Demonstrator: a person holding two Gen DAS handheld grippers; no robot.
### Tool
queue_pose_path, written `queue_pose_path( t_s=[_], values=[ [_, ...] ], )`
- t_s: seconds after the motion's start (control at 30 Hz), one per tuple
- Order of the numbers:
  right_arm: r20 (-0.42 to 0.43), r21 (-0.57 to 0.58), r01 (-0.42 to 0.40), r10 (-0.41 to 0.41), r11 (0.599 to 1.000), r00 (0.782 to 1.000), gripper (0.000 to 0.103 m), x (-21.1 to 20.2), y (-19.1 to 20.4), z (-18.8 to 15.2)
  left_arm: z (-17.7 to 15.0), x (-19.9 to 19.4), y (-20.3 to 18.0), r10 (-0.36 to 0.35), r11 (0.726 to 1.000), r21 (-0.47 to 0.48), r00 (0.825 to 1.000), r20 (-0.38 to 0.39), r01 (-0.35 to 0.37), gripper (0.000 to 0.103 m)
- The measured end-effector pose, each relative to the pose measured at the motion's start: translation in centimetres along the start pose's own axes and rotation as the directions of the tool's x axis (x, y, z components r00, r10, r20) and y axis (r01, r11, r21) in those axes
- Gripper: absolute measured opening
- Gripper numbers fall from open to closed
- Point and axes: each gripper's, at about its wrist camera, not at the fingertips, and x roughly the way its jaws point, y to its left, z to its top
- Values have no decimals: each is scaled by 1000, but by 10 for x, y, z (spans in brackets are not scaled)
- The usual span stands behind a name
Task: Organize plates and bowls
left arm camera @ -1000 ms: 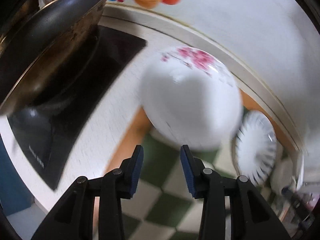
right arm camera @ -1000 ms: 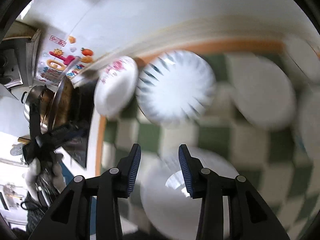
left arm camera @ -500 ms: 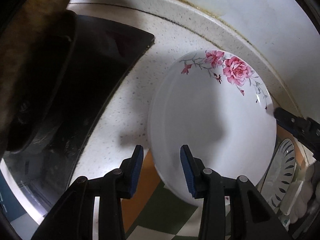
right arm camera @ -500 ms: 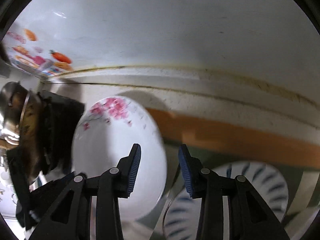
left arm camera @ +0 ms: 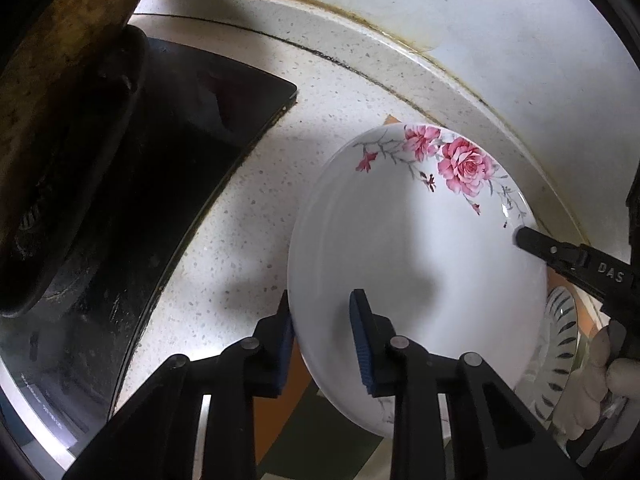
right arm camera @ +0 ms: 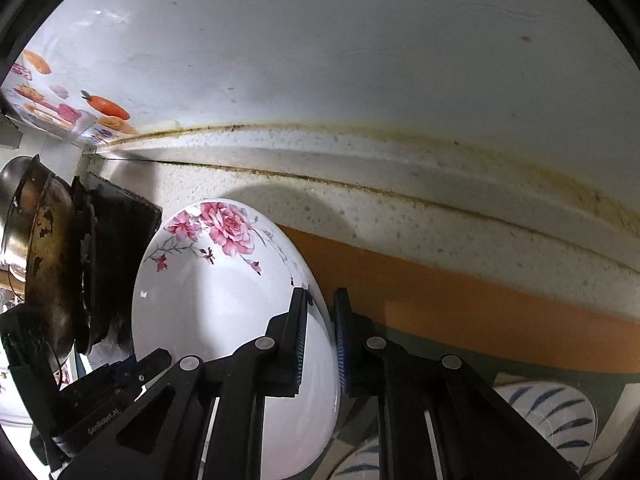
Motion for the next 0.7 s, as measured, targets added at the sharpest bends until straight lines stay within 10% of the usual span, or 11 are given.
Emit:
queue_pose_path(
  t_s=[0.7],
  values=[
    [167,78,-81,67,994,984,8,-165,-35,-140,-79,-123,-62,-89,968,241,994,61,71,24]
  ],
)
